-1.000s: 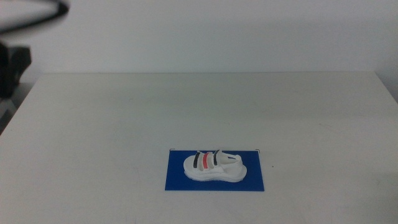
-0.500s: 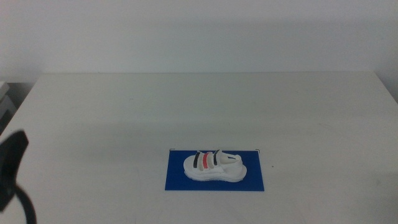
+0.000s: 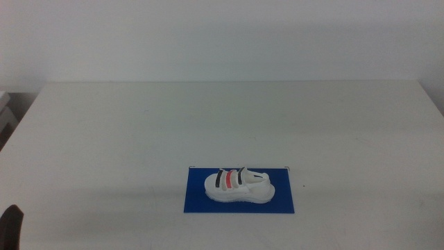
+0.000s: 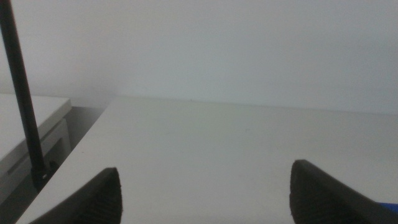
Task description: Use one arm to grab the shoe from the table and place it on the mat.
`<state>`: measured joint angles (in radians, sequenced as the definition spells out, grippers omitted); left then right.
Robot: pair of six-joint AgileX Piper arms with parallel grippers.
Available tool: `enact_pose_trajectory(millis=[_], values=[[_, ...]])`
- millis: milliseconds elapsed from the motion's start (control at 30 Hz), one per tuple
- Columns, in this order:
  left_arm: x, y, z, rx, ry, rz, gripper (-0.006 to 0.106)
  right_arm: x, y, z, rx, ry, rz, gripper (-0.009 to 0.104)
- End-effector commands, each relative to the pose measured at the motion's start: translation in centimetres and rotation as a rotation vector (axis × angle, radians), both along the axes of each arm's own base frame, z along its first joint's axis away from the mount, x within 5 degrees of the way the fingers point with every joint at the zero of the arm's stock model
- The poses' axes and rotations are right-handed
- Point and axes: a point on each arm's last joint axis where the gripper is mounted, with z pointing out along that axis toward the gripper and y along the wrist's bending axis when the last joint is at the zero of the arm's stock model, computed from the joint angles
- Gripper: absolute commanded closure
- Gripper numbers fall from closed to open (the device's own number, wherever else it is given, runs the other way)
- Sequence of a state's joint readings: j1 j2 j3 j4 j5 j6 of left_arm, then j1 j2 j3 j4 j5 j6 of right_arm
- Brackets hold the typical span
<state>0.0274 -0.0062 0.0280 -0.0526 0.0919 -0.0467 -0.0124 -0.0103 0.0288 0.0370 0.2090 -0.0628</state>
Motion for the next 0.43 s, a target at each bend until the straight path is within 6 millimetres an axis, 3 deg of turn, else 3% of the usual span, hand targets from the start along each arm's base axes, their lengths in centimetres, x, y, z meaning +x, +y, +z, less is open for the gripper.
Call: enact_pose_trajectory(millis=[0, 400], values=[[-0.10, 0.03, 0.51, -0.013, -0.086, 0.003, 0.009, -0.09, -0.05, 0.66, -0.018, -0.096, -0.005, 0.031], [-0.14, -0.04, 0.60, 0.003, -0.097, -0.010, 0.009, -0.09, -0.05, 0.66, -0.018, -0.096, -0.005, 0.031]])
